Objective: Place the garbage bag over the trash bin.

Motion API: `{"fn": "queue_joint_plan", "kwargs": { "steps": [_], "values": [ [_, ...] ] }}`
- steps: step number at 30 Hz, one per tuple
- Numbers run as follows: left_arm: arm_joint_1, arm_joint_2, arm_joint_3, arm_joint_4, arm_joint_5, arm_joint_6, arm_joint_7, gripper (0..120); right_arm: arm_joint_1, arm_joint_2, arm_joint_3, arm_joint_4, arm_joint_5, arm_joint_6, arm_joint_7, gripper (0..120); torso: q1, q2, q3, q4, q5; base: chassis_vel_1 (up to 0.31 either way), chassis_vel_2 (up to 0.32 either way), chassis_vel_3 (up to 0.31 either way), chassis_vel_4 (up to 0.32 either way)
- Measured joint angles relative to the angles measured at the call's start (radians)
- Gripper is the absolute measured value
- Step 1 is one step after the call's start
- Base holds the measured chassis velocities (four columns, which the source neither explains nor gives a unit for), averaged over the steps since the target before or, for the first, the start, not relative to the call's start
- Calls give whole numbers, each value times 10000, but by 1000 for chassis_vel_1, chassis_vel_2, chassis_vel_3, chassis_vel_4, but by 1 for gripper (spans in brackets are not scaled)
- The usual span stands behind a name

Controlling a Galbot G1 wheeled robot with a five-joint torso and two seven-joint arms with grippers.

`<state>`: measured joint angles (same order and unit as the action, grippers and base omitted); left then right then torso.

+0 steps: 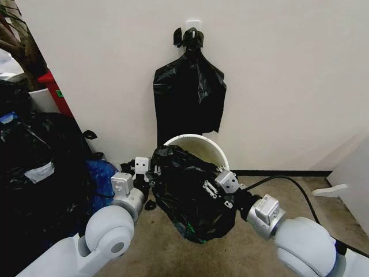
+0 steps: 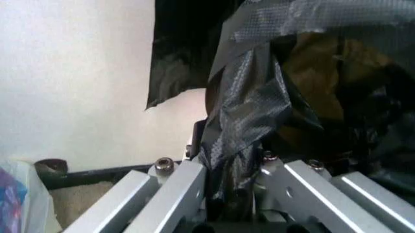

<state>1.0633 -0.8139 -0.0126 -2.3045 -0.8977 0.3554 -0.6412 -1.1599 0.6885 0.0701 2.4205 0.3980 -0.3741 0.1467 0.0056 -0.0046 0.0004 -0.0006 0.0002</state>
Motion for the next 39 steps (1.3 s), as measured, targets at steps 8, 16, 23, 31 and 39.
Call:
{"fn": "queue_joint_plan", "kwargs": {
  "steps": [8, 16, 23, 31, 39],
  "values": [
    [666, 96, -363, 98, 1012, -88, 1290, 2, 62, -45, 469, -76, 390, 70, 255, 0, 0, 0, 0, -2, 1, 0, 0, 0, 0],
    [1405, 282, -659, -63, 1966, -431, 2315, 2, 361, -200, 883, -207, 1029, 68, 511, 0, 0, 0, -1, -1, 0, 0, 0, 0, 0],
    [1903, 314, -814, -136, 2750, -946, 3179, 2, 686, -372, 1037, -779, 1236, 132, 506, 0, 0, 0, 0, -1, 1, 0, 0, 0, 0],
    [2231, 309, -966, -185, 3139, -1431, 3775, 2, 930, -669, 1221, -1604, 1499, 406, -221, 0, 0, 0, 0, -1, 1, 0, 0, 0, 0],
    [2445, 238, -1009, -220, 3312, -1928, 4375, 2, 1099, -997, 1290, -2643, 1641, 1460, -2059, 0, 0, 0, 0, -2, 2, 0, 0, 0, 0]
  ]
}}
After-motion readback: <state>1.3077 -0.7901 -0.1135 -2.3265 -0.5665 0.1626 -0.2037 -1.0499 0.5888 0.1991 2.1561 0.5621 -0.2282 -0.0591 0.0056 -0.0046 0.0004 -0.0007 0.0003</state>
